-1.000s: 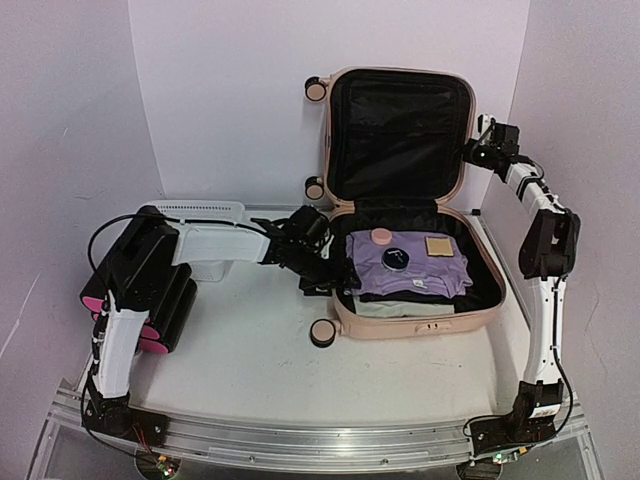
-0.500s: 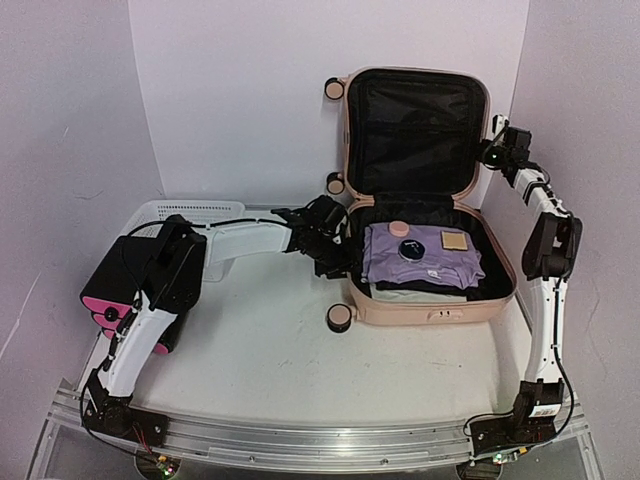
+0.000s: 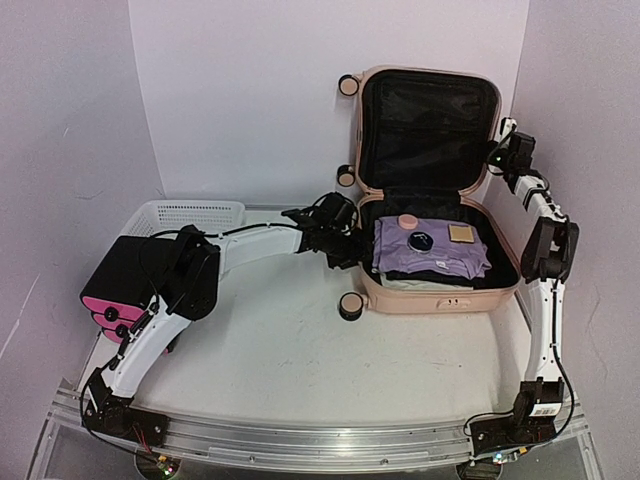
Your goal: Open, take out, and arrange the luggage
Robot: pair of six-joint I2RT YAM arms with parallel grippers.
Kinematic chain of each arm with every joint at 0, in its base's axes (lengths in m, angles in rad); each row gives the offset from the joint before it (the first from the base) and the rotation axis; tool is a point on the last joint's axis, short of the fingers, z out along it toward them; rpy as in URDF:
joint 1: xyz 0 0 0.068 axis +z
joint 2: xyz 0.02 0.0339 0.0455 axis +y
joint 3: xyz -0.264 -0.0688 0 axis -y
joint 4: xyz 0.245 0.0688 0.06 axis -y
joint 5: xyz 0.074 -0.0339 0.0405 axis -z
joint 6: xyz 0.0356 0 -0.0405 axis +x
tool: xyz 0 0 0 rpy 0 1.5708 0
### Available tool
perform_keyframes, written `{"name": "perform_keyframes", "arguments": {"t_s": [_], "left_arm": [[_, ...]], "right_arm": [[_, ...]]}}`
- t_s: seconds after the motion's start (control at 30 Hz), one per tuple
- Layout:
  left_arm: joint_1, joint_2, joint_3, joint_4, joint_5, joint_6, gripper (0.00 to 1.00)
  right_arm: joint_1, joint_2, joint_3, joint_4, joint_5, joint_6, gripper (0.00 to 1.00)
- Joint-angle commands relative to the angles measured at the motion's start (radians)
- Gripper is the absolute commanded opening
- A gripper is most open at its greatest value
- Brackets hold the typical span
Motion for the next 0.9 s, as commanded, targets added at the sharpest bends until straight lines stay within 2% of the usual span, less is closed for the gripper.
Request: {"name": "perform_keyframes", "arguments": {"t_s": [0.0,0.03,0.13,0.2,0.27,0.4,0.57,0.67,0.77,0.87], "left_arm": [[-0.015,-0.003,0.056,0.276,0.05,0.052,0.34],[-0.015,-0.02,0.032,0.285,0.049,0.069,0.38],[-0.015,-0.079,-0.033,0.312,0.044,0.127,0.62],[-0.015,-0.118,-0.063,0.322,0.04,0.166,0.71],[-0.015,-0.157,-0.082,0.323,0.043,0.205,0.76],[-0.015,-0.262,-0.178,0.321,0.057,0.28,0.82],[-0.015,-0.494,-0.435,0.314,0.034,0.415,0.89],[-0.008,-0.656,-0.598,0.252,0.003,0.487,0.94],[0.011,-0.833,-0.717,0.138,-0.001,0.563,0.95],[0.046,-1.004,-0.819,-0.031,-0.002,0.638,0.97]], "right_arm": [[0.004,-0.028,0.059,0.044,-0.018,0.022,0.3],[0.004,-0.051,0.042,0.01,-0.023,0.011,0.37],[0.004,-0.145,-0.049,-0.087,0.029,-0.01,0.64],[0.004,-0.194,-0.091,-0.154,0.06,-0.019,0.84],[0.004,-0.223,-0.102,-0.236,0.083,-0.033,0.97],[0.004,-0.308,-0.139,-0.413,0.109,-0.047,0.98],[0.026,-0.542,-0.414,-0.485,0.063,-0.029,0.98],[0.099,-0.693,-0.632,-0.532,0.068,-0.015,0.98],[0.229,-0.86,-0.862,-0.535,0.087,-0.016,0.98],[0.332,-0.999,-1.072,-0.542,-0.016,0.085,0.98]]}}
